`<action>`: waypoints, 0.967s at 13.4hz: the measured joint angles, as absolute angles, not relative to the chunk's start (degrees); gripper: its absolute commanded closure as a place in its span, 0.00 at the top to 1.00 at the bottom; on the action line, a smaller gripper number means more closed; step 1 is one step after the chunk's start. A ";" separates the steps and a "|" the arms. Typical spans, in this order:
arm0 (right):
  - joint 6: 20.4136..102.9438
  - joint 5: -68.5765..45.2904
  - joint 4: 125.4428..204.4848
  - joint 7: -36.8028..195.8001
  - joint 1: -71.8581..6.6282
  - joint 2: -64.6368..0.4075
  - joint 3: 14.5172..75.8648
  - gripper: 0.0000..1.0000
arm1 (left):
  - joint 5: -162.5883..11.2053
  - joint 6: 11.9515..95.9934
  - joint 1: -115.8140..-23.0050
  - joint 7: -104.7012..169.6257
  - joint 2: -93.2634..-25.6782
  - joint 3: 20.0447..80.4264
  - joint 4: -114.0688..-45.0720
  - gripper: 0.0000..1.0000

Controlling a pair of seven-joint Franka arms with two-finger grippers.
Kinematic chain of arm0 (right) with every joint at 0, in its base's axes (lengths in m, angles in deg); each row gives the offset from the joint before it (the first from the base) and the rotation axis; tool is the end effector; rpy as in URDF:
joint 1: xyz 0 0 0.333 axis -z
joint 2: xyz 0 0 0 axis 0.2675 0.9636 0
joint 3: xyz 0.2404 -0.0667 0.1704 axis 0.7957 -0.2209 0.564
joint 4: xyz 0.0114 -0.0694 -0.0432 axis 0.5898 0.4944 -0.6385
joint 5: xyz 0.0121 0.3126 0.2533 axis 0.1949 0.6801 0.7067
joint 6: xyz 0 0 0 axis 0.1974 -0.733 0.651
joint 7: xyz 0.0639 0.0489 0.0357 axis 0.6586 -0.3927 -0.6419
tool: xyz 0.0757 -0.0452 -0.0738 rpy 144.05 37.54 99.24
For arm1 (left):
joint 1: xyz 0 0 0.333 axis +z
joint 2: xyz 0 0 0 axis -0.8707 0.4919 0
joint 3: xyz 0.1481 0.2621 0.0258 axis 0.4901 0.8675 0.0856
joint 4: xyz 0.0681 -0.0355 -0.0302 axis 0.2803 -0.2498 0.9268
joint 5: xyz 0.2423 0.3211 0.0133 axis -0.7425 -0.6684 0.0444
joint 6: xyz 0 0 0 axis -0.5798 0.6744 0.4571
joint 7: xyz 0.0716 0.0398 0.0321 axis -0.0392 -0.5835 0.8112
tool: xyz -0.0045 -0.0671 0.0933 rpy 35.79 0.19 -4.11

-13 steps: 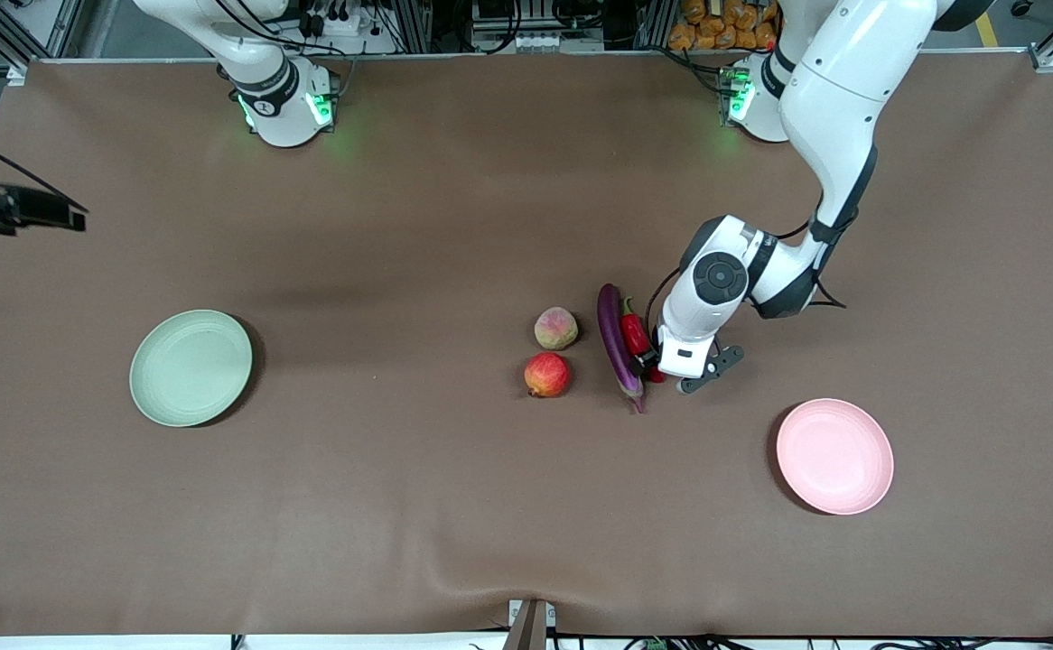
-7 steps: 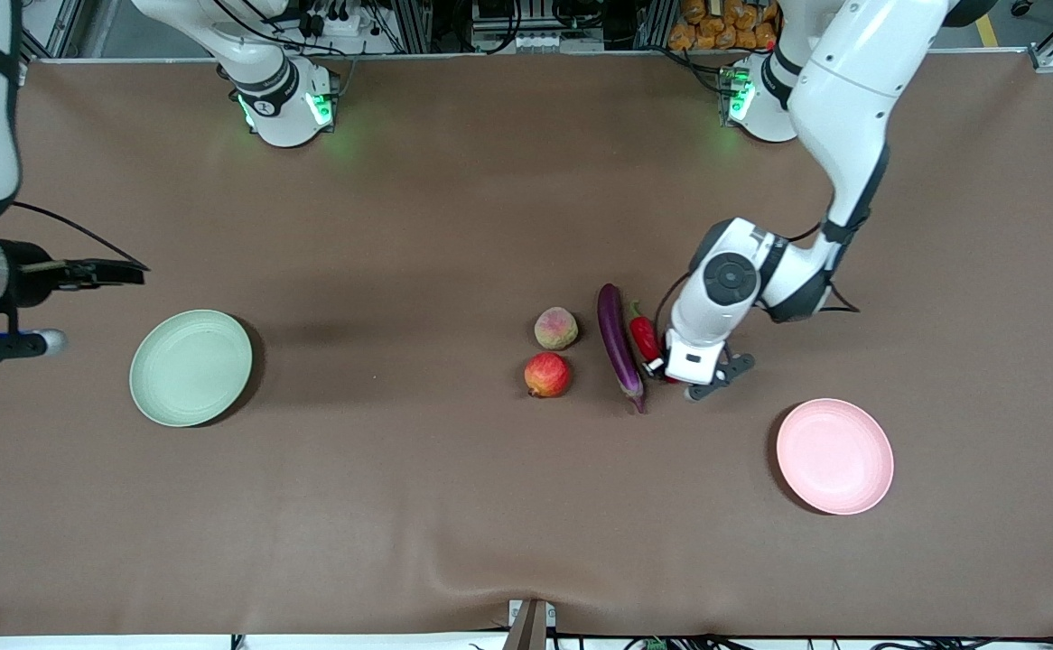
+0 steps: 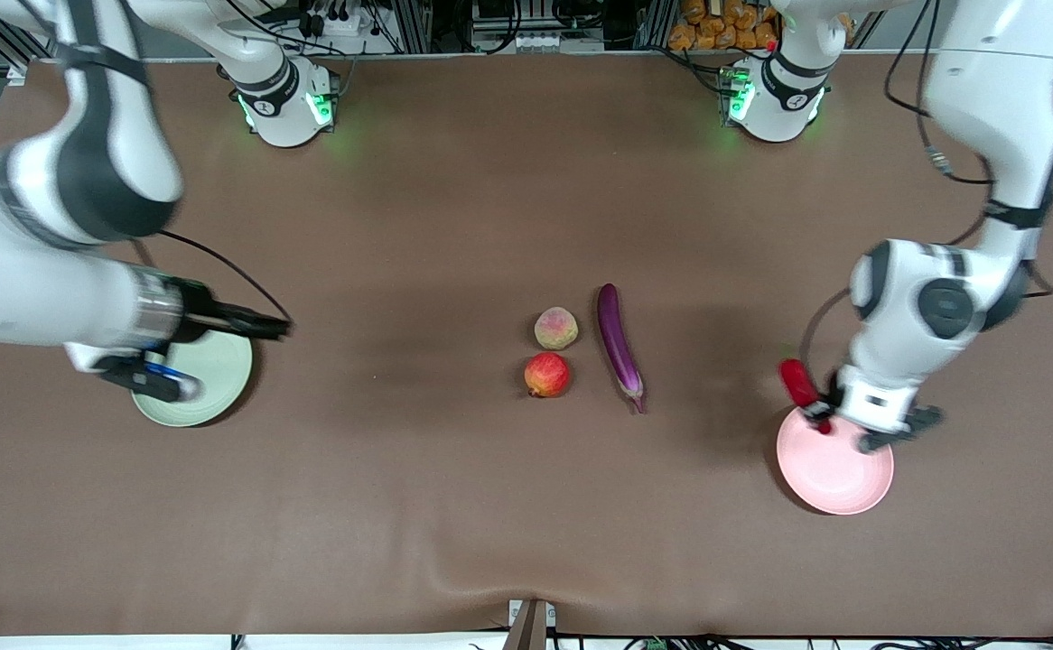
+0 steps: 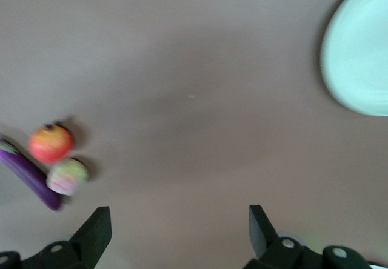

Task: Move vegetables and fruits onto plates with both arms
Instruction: 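Carry the chili onto the pink plate with the left gripper, then grasp the eggplant with the left gripper while the right gripper grasps the red apple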

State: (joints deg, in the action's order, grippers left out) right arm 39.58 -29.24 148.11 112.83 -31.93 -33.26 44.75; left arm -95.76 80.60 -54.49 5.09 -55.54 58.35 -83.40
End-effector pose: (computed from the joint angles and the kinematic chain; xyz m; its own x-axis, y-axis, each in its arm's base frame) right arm 0.6395 0.1652 0.4395 0.9007 -0.3105 -0.3037 -0.3692 -0.9157 -0.1587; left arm 0.6726 -0.0400 0.2553 0.8995 0.3929 0.1909 0.3887 -0.9194 0.0606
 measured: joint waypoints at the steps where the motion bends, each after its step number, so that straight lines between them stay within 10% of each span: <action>1: 43.23 -28.63 148.15 117.22 -34.67 -31.82 44.81 1.00 | -95.76 78.92 -52.93 5.37 -54.29 58.34 -79.97 0.00; 6: 63.42 -28.35 148.36 137.58 -48.92 -23.41 44.95 1.00 | -95.76 77.39 -51.08 5.31 -43.66 58.38 -67.26 0.07; 8: 71.21 -28.37 148.40 143.86 -53.38 -18.92 44.92 1.00 | -95.76 77.45 -49.91 5.64 -40.04 58.36 -63.76 0.89; 13: 87.55 -28.36 147.26 151.32 -58.16 -10.80 44.85 1.00 | -95.75 76.43 -49.59 6.98 -39.14 56.78 -60.93 1.00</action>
State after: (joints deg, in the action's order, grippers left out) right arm 87.55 -28.36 147.26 151.32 -58.16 -10.80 44.85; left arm -95.75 76.43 -49.59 6.98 -39.14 56.78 -60.93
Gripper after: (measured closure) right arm 0.000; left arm 0.207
